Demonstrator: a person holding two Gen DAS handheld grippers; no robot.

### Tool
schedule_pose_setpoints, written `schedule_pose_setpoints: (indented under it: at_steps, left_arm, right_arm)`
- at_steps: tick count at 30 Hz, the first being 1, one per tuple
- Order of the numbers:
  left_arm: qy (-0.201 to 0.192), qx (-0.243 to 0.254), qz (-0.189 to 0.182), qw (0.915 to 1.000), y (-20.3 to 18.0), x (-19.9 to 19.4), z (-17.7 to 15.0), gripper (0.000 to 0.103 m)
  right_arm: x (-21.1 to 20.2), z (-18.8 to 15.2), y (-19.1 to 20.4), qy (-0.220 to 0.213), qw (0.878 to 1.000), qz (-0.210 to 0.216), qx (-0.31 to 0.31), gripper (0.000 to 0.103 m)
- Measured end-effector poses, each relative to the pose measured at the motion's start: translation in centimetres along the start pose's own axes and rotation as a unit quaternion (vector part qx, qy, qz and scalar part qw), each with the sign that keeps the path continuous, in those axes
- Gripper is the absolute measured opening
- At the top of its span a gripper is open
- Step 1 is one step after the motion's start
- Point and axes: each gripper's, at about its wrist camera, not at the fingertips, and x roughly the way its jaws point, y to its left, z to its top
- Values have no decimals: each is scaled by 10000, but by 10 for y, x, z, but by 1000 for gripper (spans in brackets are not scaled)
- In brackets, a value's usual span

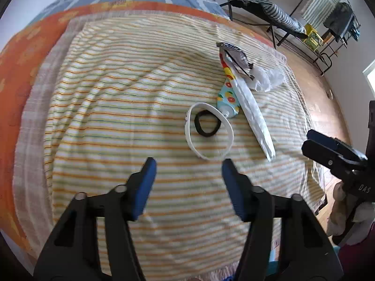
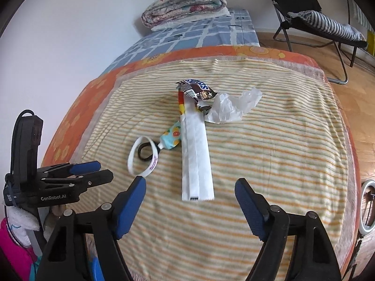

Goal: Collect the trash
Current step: 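Move both tools back over the remaining items on the bed, then grasp the white wristband with the left tool while the right tool grasps the long white packet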

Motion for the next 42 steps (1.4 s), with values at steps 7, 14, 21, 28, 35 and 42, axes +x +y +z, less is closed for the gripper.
schedule_pose_setpoints:
  at_steps: [7,14,21,28,35,42]
  left_arm:
    - [174,-349,-176,9991,9,23,19,39]
    - [279,-300,26,9992,6,41,27,31]
    - [184,-163,177,9995,3,46,29,16]
    - [100,139,375,9991,-6,52,34,5]
    - [71,142,346,9993,-5,51,36,4]
    - [10,80,357,9993,1,44,33,4]
  right_arm:
    - [22,16,-4,92,9999,68,110,74]
    - [38,27,-8,139,9996,53,260,71]
    - [58,35,-11,227,9993,-93,285,68]
    - [77,41,-11,290,9989,-202,316,63]
    - [93,41,6,371,9981,-493,-93,52]
    - [90,37,11,367,9986,-316,-217,30]
